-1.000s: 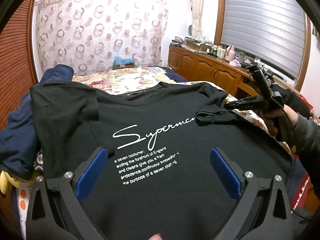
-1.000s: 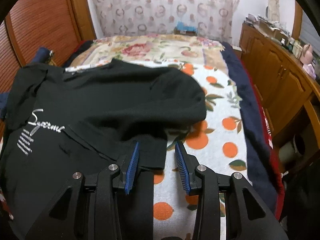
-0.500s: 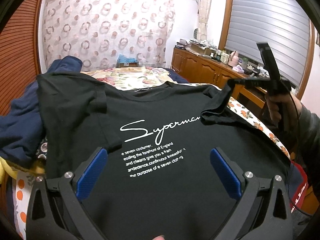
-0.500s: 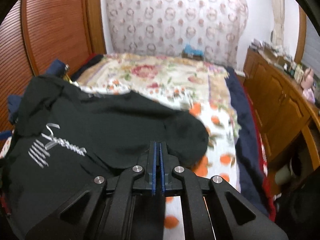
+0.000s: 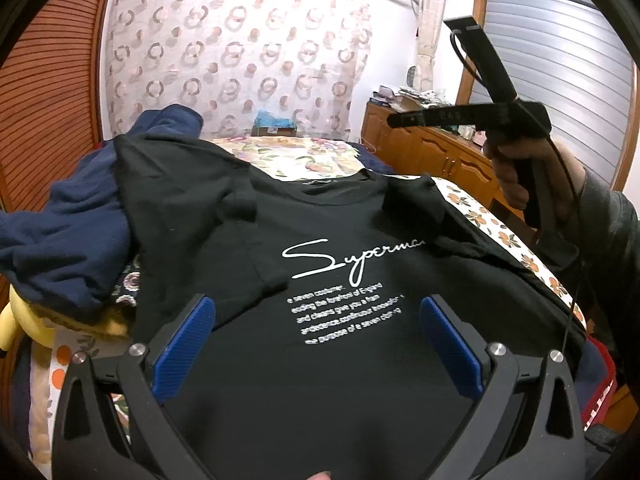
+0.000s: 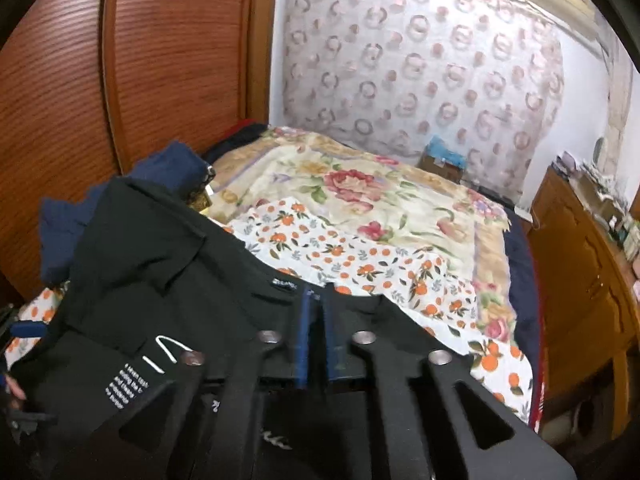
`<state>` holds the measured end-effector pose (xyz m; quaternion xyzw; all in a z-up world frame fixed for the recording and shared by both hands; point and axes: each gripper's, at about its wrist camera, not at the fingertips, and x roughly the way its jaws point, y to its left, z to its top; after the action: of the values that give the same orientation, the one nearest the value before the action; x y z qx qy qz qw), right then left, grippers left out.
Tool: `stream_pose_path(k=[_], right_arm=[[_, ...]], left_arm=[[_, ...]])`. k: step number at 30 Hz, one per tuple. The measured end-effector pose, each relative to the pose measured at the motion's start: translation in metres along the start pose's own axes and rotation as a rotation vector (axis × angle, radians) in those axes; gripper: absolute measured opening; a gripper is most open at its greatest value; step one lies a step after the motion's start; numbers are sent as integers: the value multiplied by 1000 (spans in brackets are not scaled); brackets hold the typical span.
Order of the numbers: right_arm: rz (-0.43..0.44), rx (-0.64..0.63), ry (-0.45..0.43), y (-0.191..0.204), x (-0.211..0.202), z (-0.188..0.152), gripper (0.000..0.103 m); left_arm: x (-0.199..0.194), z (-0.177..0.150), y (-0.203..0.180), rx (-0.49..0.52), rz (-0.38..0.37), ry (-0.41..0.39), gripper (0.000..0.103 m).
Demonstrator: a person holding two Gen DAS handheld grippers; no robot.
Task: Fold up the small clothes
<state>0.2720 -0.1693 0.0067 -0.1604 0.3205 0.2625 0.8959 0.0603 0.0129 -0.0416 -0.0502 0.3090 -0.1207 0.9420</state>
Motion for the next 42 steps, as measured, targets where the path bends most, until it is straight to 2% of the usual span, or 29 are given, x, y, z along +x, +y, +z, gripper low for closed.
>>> stream_pose_path(k=[3,4,10,14,16,19,24,29,32,37,42], right_arm=[[-37,19,10,-12,2,-8,38],[-38,30,13,-17,1,-13,39],[-88,90,60,-49,-7,-50,40],[-62,113,68,-51,-17,-79,40],[-19,110,76,-42,-24,-94,39],[42,88,87,-26,-31,-110,33],[97,55,144,-1,-19,-131,30],[102,40,178,10,-4,-143,30],[70,13,184,14,2,-144,30],[31,-30,185,15,5,-147,7],[85,1,149,8,-13,-146,3]], left_arm=[[-1,0,5,-9,4,-5,103],[-1,0,6,-13,4,-5,103],[2,0,7,-20,9,1,103],[5,2,5,-10,13,5,103],[5,3,3,-9,9,5,103],[5,2,-2,2,5,6,103],[5,2,-6,9,1,9,103],[6,0,-6,4,0,17,103],[7,-1,-4,-2,-1,18,103],[7,-2,-3,-7,-2,19,103],[7,-4,-1,-11,0,18,103]])
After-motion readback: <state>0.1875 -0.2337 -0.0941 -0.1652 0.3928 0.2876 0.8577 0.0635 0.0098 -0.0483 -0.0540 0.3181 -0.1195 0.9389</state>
